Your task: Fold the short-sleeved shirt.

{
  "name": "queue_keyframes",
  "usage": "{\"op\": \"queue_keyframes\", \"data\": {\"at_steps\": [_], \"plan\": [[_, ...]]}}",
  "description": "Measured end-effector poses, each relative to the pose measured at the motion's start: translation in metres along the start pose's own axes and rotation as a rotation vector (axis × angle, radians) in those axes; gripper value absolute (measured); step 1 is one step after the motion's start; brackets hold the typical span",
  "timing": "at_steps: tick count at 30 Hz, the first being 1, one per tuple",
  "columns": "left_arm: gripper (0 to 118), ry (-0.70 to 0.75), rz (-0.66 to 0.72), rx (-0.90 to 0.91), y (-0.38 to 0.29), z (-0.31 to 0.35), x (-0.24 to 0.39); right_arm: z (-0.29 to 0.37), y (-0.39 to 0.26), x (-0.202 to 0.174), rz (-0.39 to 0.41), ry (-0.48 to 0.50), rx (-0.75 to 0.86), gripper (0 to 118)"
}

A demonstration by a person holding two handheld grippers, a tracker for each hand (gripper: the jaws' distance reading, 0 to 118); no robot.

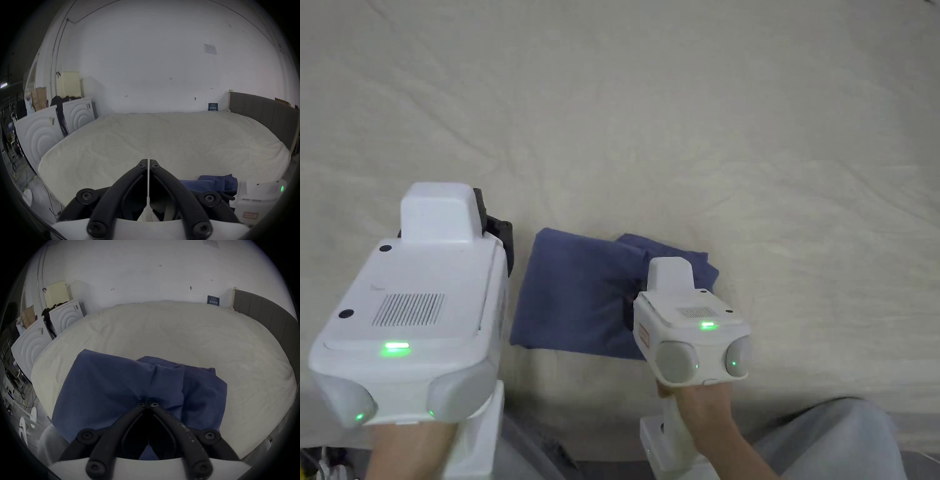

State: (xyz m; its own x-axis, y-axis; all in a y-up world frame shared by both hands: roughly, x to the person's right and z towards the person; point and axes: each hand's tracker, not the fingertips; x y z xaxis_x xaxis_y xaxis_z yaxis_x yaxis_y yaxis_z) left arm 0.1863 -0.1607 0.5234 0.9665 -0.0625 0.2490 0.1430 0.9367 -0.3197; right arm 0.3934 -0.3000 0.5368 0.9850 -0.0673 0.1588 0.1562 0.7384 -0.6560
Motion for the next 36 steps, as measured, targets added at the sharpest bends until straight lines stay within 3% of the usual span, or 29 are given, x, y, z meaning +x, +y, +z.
{"op": "queue_keyframes", "data": {"at_steps": [1,3,4,5,11,17,21,25,29,30,31,32,33,34,36], "plan": [[32,-0.004,0.036,-0.012,0.003,-0.004,-0.004,0.0,0.004,-0.001,0.006,-0.003,-0.025,2],[92,-0.033,0.11,-0.051,0.012,-0.018,-0.015,0.001,0.008,0.001,0.004,0.001,-0.038,2],[112,-0.051,0.14,-0.096,0.018,-0.028,-0.02,0.0,0.007,0.003,-0.008,0.007,-0.039,2],[118,-0.074,0.174,-0.139,0.023,-0.039,-0.027,0.0,0.006,0.004,-0.021,0.011,-0.039,2],[118,-0.389,0.336,-0.53,0.02,-0.119,-0.066,0.004,0.003,-0.002,0.013,0.0,-0.028,2],[118,-0.718,0.527,-0.898,-0.041,-0.182,-0.085,0.004,0.004,0.004,-0.037,0.02,-0.036,2],[118,-0.799,0.635,-0.94,-0.074,-0.195,-0.085,0.003,0.004,0.004,-0.016,0.023,-0.036,2],[118,-0.99,0.766,-0.91,-0.086,-0.204,-0.089,0.003,0.005,0.006,-0.028,0.032,-0.041,2],[118,-1.111,0.733,-0.948,-0.09,-0.215,-0.079,0.003,0.006,0.009,-0.068,0.045,-0.05,2],[103,-1.122,0.721,-0.955,-0.09,-0.217,-0.075,0.002,0.006,0.009,-0.072,0.046,-0.053,2],[80,-1.131,0.705,-0.963,-0.091,-0.219,-0.072,0.002,0.007,0.01,-0.074,0.048,-0.056,2],[46,-1.112,0.697,-0.977,-0.093,-0.222,-0.068,0.001,0.008,0.01,-0.075,0.049,-0.058,2],[24,-1.014,0.637,-1.025,-0.096,-0.225,-0.062,0.001,0.009,0.011,-0.077,0.051,-0.062,2],[23,-0.945,0.589,-1.052,-0.102,-0.229,-0.058,0.001,0.01,0.012,-0.082,0.054,-0.068,2],[23,-1.037,0.739,-1.022,-0.102,-0.226,-0.067,0.001,0.012,0.014,-0.093,0.058,-0.076,2]]}}
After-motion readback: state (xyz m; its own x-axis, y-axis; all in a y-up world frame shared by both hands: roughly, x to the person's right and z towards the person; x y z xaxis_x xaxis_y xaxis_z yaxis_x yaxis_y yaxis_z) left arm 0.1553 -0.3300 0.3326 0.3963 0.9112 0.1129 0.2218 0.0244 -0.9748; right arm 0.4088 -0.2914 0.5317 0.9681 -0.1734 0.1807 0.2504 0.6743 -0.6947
